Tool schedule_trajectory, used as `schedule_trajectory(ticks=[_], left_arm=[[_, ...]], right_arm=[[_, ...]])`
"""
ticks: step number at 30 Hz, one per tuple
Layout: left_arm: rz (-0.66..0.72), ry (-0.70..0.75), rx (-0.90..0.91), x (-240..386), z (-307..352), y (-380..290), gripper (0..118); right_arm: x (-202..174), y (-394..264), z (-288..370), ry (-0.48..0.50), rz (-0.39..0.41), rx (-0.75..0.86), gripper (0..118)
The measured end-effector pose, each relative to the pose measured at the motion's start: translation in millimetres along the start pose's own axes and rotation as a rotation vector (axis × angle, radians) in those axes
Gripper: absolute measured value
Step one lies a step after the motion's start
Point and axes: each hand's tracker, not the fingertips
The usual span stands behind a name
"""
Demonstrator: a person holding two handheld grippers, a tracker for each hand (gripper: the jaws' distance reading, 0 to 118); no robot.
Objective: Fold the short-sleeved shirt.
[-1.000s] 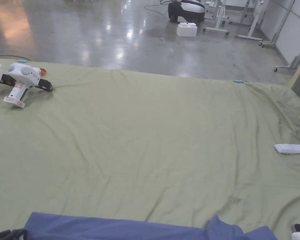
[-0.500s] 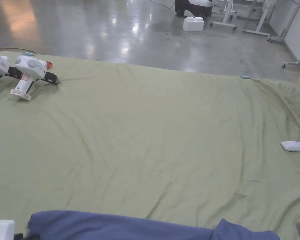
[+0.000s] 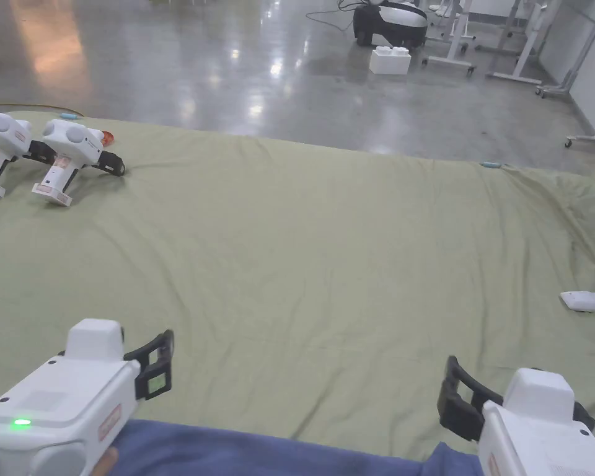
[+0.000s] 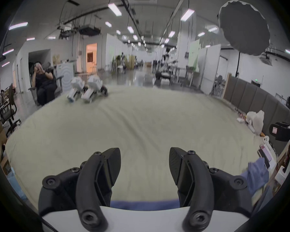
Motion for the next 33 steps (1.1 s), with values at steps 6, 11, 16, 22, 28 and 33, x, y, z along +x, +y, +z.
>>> schedule_trajectory(ticks=[6, 11, 16, 22, 28, 33], left_arm=[[-0.134, 0.092, 0.212, 44, 16, 30, 23], [-0.179, 0.131, 0.317, 56, 29, 45, 1], [-0.174, 0.105, 0.310, 47, 33, 55, 0], [-0.097, 0.025, 0.164, -10, 34, 49, 0], [0.065, -0.022, -0.097, -96, 31, 12, 0], [0.188, -0.152, -0.316, -151, 18, -27, 2]], right_arm=[[-34, 26, 3, 0.016, -0.049, 0.182, 42], [-42, 39, 4, -0.002, -0.051, 0.247, 5], [-43, 44, 0, 0.016, -0.023, 0.265, 3], [-44, 43, -5, 0.043, -0.008, 0.245, 3], [-46, 31, -13, 0.069, -0.004, 0.177, 3], [-49, 22, -19, 0.091, -0.037, 0.106, 3]])
